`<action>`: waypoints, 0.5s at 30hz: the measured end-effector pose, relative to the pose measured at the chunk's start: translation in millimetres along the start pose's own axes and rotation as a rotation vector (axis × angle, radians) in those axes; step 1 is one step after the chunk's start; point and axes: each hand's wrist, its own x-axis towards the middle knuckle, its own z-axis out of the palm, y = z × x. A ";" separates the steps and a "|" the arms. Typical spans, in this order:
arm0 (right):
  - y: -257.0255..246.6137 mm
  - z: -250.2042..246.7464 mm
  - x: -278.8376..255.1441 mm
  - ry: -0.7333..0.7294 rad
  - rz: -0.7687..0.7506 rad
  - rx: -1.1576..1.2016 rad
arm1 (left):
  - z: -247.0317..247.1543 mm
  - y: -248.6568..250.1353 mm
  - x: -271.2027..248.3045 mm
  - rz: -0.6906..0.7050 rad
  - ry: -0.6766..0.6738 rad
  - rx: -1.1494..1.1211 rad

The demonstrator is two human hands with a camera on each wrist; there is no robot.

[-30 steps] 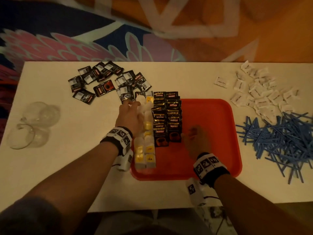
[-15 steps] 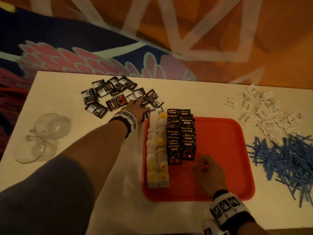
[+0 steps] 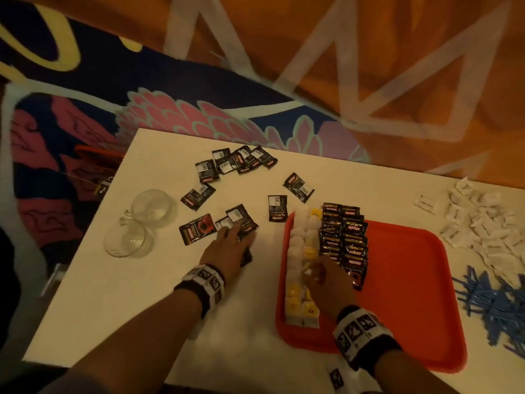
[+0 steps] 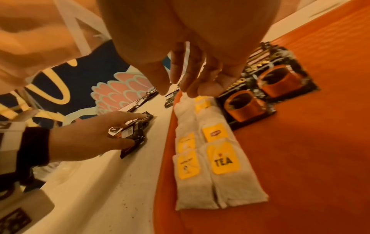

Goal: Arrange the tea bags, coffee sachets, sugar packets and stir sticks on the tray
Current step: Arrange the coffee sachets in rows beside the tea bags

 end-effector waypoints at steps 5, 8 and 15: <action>-27.3 16.6 12.3 -0.132 -0.053 -0.121 | -12.8 -34.2 -6.8 -0.134 0.211 -0.149; -48.8 26.4 27.2 -0.212 -0.078 -0.264 | -30.4 -60.9 17.5 -0.205 0.195 -0.150; -91.3 51.5 94.6 -0.234 -0.250 -0.458 | -24.0 -99.8 46.4 -0.269 -0.025 -0.146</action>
